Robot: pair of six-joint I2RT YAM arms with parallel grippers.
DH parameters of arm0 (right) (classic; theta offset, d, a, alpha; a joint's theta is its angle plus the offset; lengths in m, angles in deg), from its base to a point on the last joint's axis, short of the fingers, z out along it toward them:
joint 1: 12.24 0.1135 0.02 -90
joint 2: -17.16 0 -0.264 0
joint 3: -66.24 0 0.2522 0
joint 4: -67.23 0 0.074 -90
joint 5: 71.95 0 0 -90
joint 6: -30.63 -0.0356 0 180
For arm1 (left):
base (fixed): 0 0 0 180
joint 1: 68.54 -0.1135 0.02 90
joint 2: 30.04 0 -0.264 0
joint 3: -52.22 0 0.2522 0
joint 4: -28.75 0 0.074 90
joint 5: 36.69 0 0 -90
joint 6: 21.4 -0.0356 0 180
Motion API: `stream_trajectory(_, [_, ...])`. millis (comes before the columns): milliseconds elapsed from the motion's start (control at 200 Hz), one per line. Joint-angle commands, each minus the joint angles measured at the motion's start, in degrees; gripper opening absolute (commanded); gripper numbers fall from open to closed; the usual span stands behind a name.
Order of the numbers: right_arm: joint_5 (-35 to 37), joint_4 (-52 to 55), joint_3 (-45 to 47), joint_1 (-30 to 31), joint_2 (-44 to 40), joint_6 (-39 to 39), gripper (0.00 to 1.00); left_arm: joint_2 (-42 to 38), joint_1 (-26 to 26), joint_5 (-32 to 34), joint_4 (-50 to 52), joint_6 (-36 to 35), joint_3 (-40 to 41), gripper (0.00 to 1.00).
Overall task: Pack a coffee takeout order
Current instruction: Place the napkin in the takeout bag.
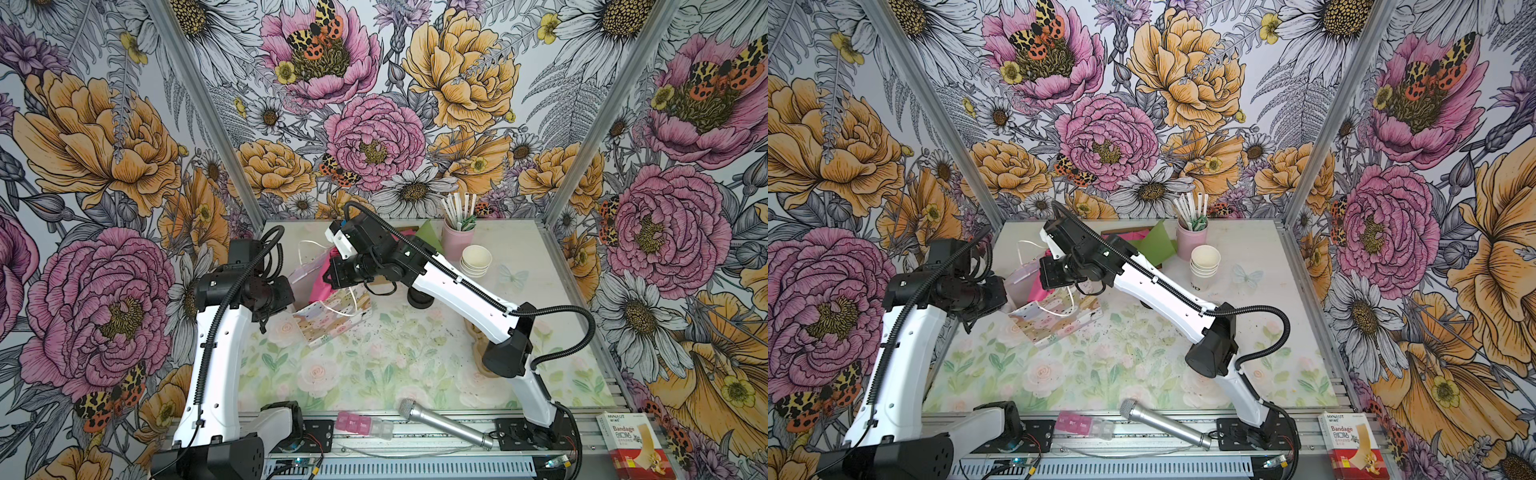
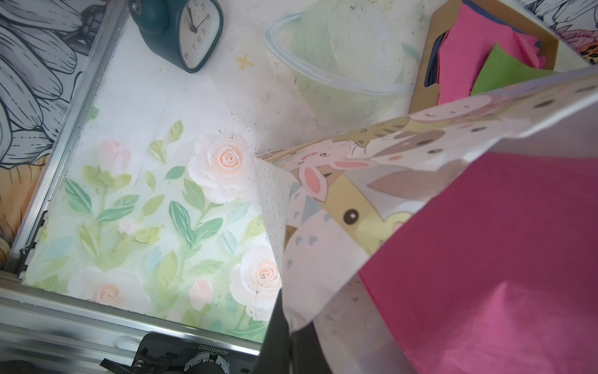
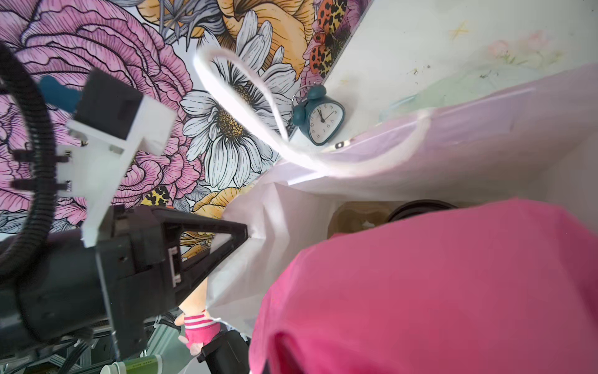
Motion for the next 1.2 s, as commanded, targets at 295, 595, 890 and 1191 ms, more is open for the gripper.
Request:
stream_trajectory(295, [-1.86, 0.95, -6.36, 0.35, 10.07, -5.92, 0.04, -1.91, 0.74, -1.29, -1.75, 1.00, 0.81, 0.02])
stream_trajectory(595, [-3.77, 0.91, -7.71, 0.22, 10.67, -6.28, 0.57, -2.43, 0.88, -1.11, -1.75, 1.18, 0.67, 0.04])
stream_trajectory(890, [-3.60, 0.77, -12.23, 0.22, 5.19, -6.03, 0.80, -2.23, 0.88, -0.78, -1.79, 1.00, 0.71, 0.07])
stream_trajectory(1191, [-2.78, 0.86, -8.64, 0.19, -0.90, -6.91, 0.96, -1.84, 0.67, -0.82, -2.12, 0.74, 0.38, 0.08])
